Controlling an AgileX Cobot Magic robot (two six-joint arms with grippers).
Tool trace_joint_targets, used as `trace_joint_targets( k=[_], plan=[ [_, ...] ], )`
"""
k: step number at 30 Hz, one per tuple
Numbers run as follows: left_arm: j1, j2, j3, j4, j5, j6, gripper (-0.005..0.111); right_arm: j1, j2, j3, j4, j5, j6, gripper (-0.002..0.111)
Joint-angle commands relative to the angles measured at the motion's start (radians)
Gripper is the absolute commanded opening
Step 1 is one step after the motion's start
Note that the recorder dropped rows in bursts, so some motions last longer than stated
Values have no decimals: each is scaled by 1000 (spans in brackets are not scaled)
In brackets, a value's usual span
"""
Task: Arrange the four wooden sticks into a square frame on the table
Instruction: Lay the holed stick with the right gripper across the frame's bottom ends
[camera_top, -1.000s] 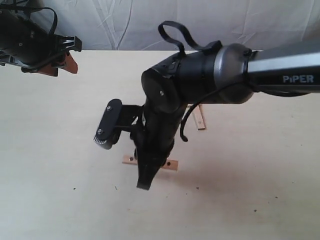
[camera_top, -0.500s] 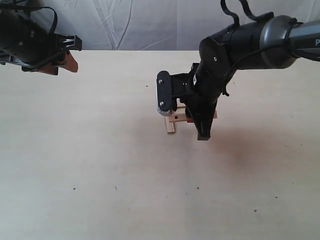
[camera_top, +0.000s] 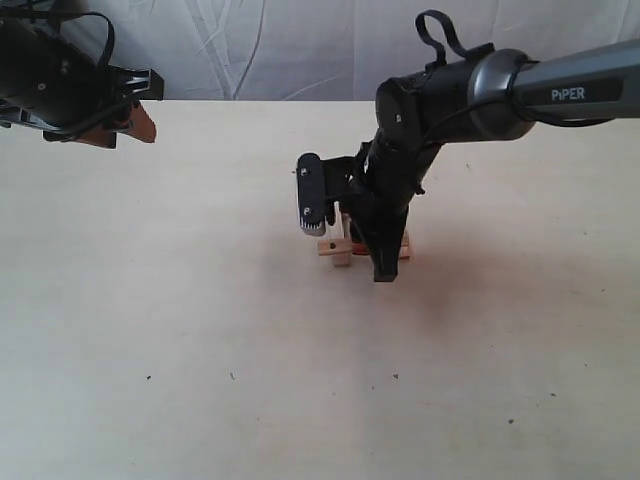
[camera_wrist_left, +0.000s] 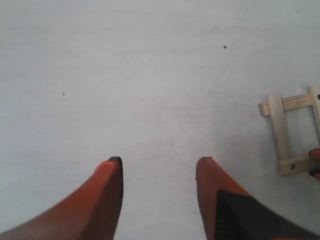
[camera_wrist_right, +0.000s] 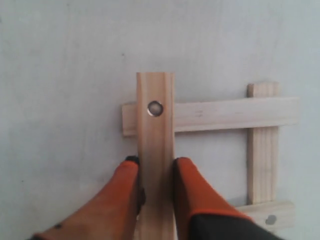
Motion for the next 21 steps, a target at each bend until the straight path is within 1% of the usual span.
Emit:
trace_joint_targets(
  k=[1,10,15,16,17,19,21],
  plan=[
    [-1,-11,6,-15,-12,5,46,-6,19,-9,5,19,-11,-1],
    [-1,-11,6,-15,-20,5,46,-6,19,-9,23,17,-3,-1],
    [-1,-11,6,-15,-20,5,46,-6,19,-9,31,5,47,0],
    [-1,-11,6,-15,-20,5,46,-6,19,-9,31,5,47,3],
    [-1,-11,6,-15,-20,5,46,-6,19,-9,34,7,47,9],
    [-1,-11,6,-15,-20,5,46,-6,19,-9,34,9,47,24],
    [-1,-11,6,-15,-20,5,46,-6,17,-9,34,11,47,44]
  ],
)
